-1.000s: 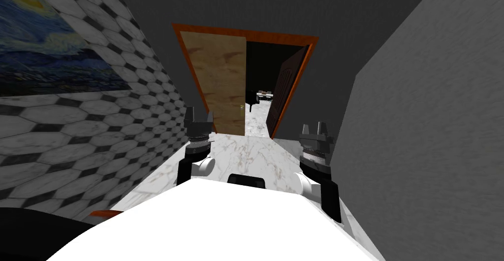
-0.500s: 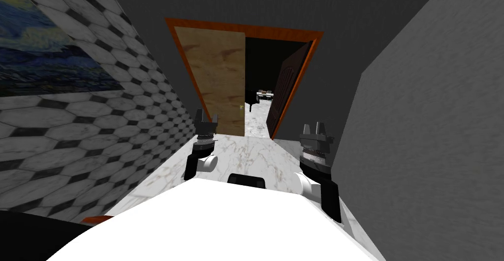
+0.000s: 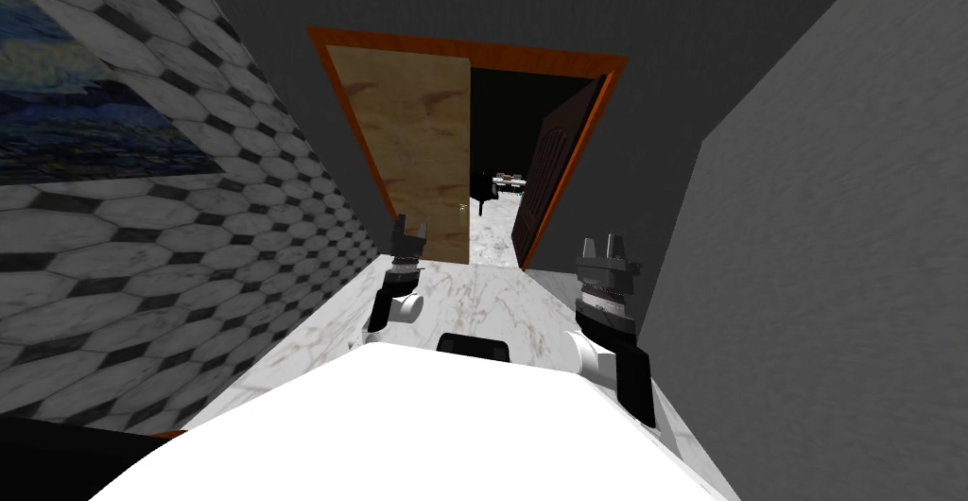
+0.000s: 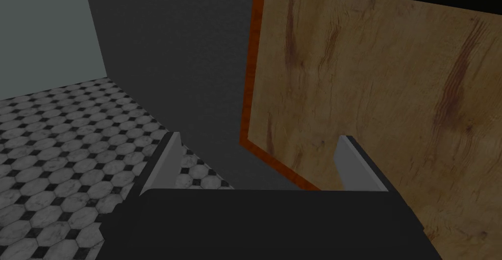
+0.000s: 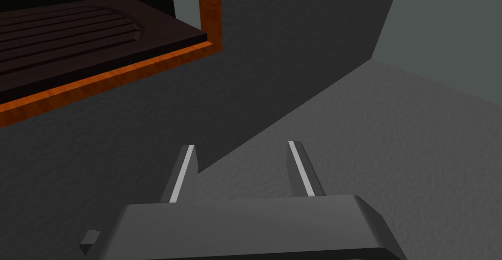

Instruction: Push the door open

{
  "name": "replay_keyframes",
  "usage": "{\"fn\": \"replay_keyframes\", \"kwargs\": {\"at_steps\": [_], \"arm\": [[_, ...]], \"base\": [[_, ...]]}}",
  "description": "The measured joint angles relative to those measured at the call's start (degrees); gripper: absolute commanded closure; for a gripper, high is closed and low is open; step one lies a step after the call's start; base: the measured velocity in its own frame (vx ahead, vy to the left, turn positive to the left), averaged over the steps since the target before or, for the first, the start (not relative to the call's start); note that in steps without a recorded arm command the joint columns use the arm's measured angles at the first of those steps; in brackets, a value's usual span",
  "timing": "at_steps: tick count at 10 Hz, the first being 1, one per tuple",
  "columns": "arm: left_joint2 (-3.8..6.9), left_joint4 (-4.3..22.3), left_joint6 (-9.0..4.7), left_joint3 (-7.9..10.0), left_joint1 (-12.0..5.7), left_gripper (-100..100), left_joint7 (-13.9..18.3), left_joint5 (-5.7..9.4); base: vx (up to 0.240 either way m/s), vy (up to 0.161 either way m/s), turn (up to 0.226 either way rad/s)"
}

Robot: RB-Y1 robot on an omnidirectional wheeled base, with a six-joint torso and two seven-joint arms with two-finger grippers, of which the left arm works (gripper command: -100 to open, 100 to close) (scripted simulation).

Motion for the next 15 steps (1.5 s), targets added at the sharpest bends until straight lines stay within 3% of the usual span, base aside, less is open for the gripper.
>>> {"fn": "replay_keyframes", "kwargs": {"at_steps": [7,15], "arm": [[1.60,11.31,1.19,0.81,-6.52,-100,-0.46,1.09],[2.96,22.91,2.14,1.60,-12.62,-100,-0.76,2.15]], "base": [[0.078,0.008,-0.003],[0.063,0.003,-0.003]]}}
